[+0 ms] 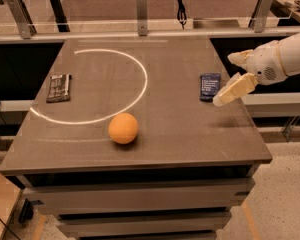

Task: Move rxbar blueberry near rxbar chocolate

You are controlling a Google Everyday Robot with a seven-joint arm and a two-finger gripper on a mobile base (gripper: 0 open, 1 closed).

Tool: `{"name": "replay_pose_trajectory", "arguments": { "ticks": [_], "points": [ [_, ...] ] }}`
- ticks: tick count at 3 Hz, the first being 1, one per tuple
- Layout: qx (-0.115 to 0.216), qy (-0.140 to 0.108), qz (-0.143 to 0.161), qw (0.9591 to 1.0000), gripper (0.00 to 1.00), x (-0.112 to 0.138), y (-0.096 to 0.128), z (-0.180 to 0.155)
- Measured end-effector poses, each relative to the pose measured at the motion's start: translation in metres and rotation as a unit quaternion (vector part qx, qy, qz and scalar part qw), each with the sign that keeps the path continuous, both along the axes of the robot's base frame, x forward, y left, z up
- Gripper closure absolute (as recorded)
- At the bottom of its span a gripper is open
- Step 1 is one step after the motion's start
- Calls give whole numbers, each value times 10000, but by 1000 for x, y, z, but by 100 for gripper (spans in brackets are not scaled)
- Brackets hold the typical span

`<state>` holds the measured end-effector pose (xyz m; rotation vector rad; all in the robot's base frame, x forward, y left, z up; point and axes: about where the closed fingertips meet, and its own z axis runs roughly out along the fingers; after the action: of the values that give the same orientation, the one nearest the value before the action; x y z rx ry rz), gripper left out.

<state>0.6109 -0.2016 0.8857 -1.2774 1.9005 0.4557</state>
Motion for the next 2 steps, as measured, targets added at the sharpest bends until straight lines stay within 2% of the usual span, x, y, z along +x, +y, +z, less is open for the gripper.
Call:
{"name": "replay_pose_trajectory", "arguments": {
  "ticks": [2],
  "points": [
    [206, 203, -97, 9995, 0, 32, 1, -37]
  ]
}}
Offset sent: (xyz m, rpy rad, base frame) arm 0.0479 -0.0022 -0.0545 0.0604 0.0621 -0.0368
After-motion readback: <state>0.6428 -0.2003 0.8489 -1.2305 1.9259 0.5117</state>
